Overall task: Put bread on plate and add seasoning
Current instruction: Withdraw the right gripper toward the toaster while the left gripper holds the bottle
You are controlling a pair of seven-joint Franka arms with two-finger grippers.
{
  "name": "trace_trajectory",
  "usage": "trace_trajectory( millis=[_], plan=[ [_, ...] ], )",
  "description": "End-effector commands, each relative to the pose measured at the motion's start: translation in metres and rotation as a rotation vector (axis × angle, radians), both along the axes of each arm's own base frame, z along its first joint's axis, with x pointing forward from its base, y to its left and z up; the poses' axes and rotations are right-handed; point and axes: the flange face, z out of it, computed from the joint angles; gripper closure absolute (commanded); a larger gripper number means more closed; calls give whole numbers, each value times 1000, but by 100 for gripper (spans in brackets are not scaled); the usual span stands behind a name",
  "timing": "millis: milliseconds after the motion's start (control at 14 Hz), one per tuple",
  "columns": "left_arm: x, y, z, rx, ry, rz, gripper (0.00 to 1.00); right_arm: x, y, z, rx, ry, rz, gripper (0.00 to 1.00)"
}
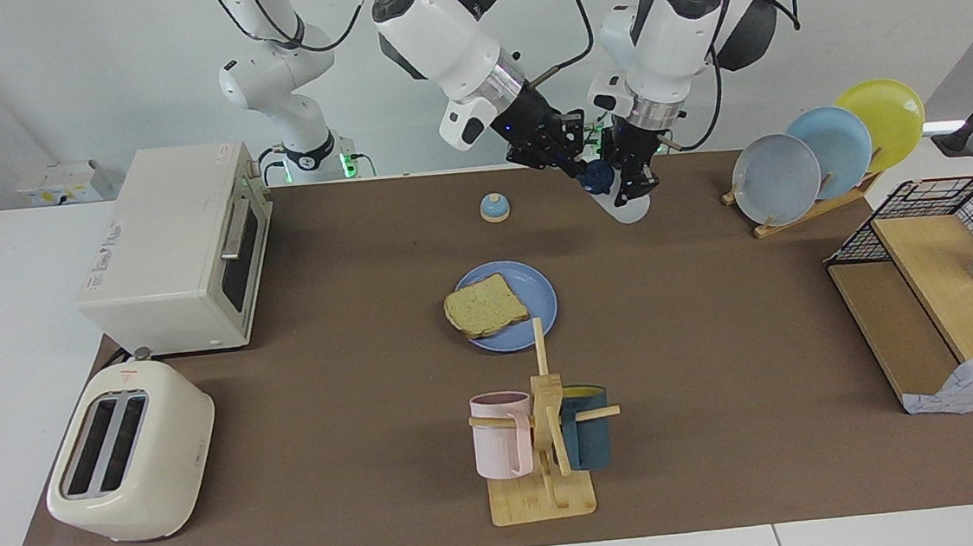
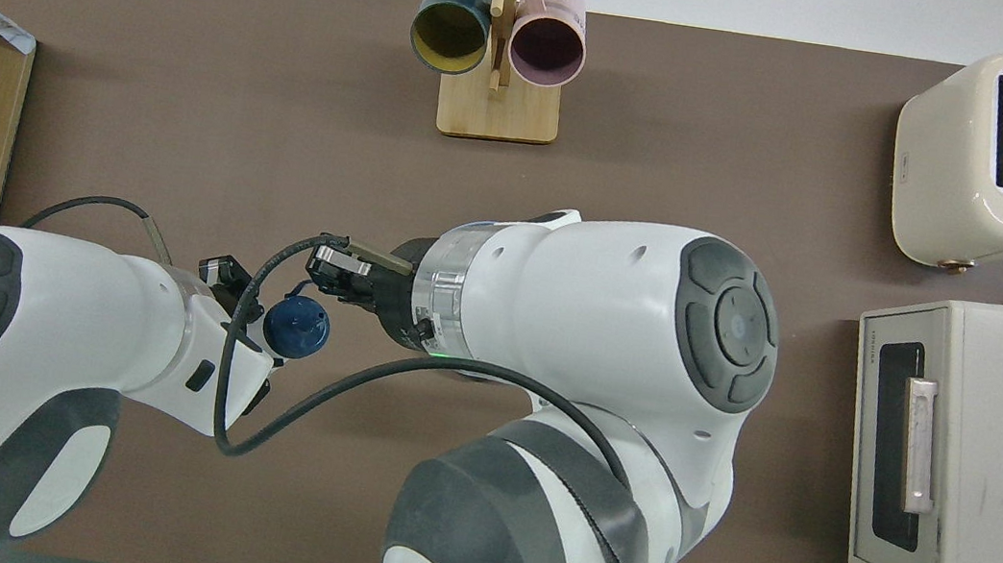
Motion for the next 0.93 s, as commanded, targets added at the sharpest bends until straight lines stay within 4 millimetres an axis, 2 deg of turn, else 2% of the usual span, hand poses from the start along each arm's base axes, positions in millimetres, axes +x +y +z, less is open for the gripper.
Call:
trace_trajectory(
  millis=[0,72,143,215,287,430,573,788,860],
  plan=[
    [-7,4,1,-13,6,-3,100,-9,-14,-7,-12,20,-10,0],
    [-6,4,2,-13,5,2,100,-7,-19,-5,-22,10,-8,0],
    [-5,3,2,-12,4,9,100,2,-33,-7,-72,-8,-5,0],
    [-3,3,3,-5,0,10,100,12,-52,-8,-158,-21,18,0],
    [-1,3,5,-3,-6,14,100,22,-74,-1,-242,-42,42,0],
    [4,3,7,43,-33,34,100,34,-122,9,-403,-8,86,0],
    [5,-6,16,88,-70,54,100,44,-172,13,-499,49,123,0],
    [19,-29,24,204,-84,34,100,54,-267,44,-632,128,125,0],
    [25,-31,30,244,-96,40,100,57,-296,49,-664,138,151,0]
  ],
)
